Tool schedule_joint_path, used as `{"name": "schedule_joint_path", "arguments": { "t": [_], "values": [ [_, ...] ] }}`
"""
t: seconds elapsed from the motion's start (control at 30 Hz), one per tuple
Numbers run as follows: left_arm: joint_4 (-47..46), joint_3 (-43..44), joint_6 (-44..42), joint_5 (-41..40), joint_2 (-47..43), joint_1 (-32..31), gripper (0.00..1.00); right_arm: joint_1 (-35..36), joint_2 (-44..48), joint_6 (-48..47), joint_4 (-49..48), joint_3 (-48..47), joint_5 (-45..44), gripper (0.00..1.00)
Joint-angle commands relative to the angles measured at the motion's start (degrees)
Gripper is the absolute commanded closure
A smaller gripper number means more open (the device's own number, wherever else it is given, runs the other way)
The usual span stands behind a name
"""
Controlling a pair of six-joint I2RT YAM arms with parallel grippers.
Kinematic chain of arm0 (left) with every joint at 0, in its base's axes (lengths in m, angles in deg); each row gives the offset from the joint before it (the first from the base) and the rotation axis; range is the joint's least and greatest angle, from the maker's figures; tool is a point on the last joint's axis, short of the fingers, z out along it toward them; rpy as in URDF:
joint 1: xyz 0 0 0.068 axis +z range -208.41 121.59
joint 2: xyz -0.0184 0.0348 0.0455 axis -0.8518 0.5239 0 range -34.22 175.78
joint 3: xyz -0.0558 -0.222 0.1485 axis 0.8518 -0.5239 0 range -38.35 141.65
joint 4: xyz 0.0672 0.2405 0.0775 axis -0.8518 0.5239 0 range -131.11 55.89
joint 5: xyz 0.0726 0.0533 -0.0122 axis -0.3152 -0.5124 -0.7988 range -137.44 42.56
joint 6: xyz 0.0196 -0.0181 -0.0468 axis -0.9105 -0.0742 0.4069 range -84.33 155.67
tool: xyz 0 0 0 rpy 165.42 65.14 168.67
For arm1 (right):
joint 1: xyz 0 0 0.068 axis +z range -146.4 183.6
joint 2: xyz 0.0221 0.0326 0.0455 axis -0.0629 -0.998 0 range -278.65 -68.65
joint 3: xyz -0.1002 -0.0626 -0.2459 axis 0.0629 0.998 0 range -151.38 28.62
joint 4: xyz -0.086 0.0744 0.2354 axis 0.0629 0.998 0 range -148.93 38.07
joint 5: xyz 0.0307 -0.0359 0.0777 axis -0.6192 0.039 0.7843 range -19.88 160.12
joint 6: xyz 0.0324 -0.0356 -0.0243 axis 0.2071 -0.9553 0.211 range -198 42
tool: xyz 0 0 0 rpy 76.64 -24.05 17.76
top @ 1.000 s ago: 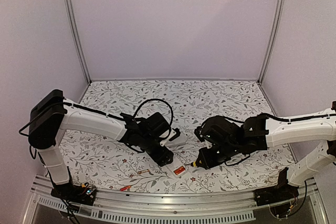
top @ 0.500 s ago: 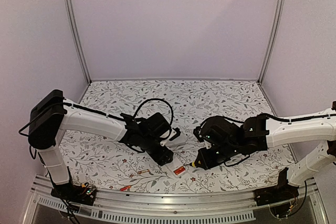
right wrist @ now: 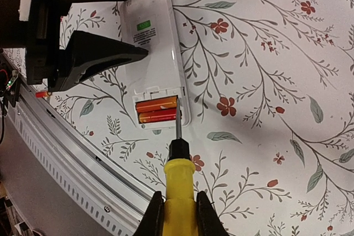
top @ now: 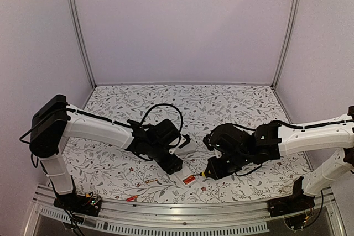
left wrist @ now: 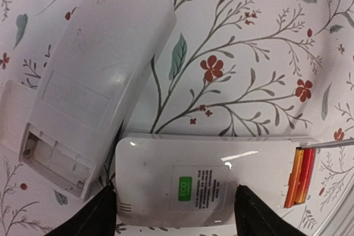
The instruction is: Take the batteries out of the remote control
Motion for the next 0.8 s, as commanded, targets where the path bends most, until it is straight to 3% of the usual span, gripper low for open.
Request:
{"name": "schedule_joint_path", "arguments": {
  "t": [0.0,0.47,0.77],
  "values": [
    [2.71,-1.16,-0.41,-0.61,2.78,-1.51,0.29,0.58,-0.92,0.55,-1.49,1.0,1.35,1.0],
    [2.8,-1.75,2.31,0.05,4.17,-3.13,0.38,-3.24,4.55,7.41,-15.61,11.47,14.85,1.0],
    [3.29,-4.17,6.06,0.14,4.33,-5.03,0.4,-5.0,6.25,12.75,-18.35,15.09,18.98,1.0]
  ]
}}
